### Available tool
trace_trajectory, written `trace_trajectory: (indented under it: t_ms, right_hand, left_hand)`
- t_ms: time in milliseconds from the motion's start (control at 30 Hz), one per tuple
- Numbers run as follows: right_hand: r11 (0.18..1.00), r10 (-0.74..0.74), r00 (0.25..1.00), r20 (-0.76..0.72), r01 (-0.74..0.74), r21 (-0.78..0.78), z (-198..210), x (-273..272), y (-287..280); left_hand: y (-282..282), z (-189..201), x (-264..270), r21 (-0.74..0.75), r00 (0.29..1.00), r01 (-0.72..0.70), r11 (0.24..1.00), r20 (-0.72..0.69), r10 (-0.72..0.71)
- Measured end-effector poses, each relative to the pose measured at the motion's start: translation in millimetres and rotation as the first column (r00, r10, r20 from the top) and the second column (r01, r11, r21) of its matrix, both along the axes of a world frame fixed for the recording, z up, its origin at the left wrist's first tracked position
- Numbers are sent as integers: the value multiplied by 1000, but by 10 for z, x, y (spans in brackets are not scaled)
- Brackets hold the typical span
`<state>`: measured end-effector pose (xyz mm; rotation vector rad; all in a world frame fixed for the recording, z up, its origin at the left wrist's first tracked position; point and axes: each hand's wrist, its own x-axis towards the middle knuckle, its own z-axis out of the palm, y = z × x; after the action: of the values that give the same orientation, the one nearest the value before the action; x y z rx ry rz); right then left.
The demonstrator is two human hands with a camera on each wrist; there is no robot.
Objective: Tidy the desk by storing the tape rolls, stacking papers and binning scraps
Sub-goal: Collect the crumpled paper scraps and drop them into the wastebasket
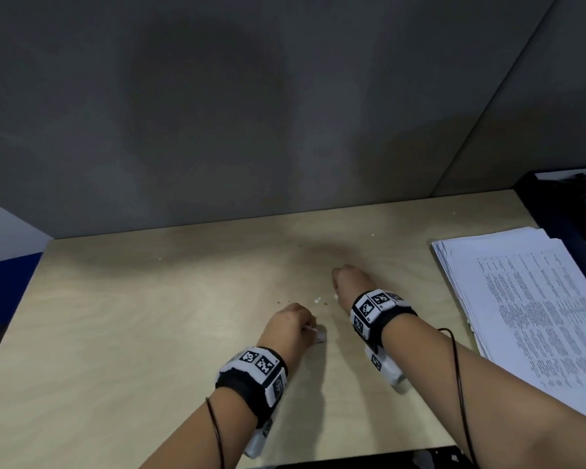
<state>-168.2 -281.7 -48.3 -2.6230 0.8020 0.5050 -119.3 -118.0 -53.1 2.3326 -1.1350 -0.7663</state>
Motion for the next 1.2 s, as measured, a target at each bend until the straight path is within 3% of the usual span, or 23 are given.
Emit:
trace_trajectory:
  t_ms: [67, 167, 300, 400, 600, 800, 1033, 1200]
  right_hand:
    - [999, -23, 1000, -9, 23, 23, -2, -101, -15]
    - [990, -115, 993, -8, 115, 86, -14, -311, -69]
    - [941, -303, 951, 59, 289, 177, 48, -629, -118]
    - [859, -477, 868, 138, 427, 281, 106, -864, -135]
    - [650, -742, 629, 232, 590, 479, 264, -1440, -314]
    - [443, -895, 365, 255, 664, 603, 408, -2275, -612]
    - [216, -964, 51, 262, 726, 653, 314, -3632, -877]
    - [-53, -944, -242, 223, 782, 621, 101, -4947, -977]
  left_hand:
    - [-76, -36, -92, 36, 989, 142, 989, 38, -143]
    - [-187, -82, -154, 116, 964, 237, 965, 93, -248]
    - [-310, -52, -146, 182, 954, 238, 954, 139, -265]
    - [-417, 15, -156, 175, 965, 209, 962, 120, -231]
    - [-892, 302, -583, -1, 988, 153, 988, -6, -153]
    - [-1535, 453, -1447, -108, 954, 236, 966, -166, -251]
    - [-2202, 527, -2548, -145, 885, 398, 906, -200, -420]
    - [-2629, 517, -3645, -170, 780, 565, 807, -208, -590]
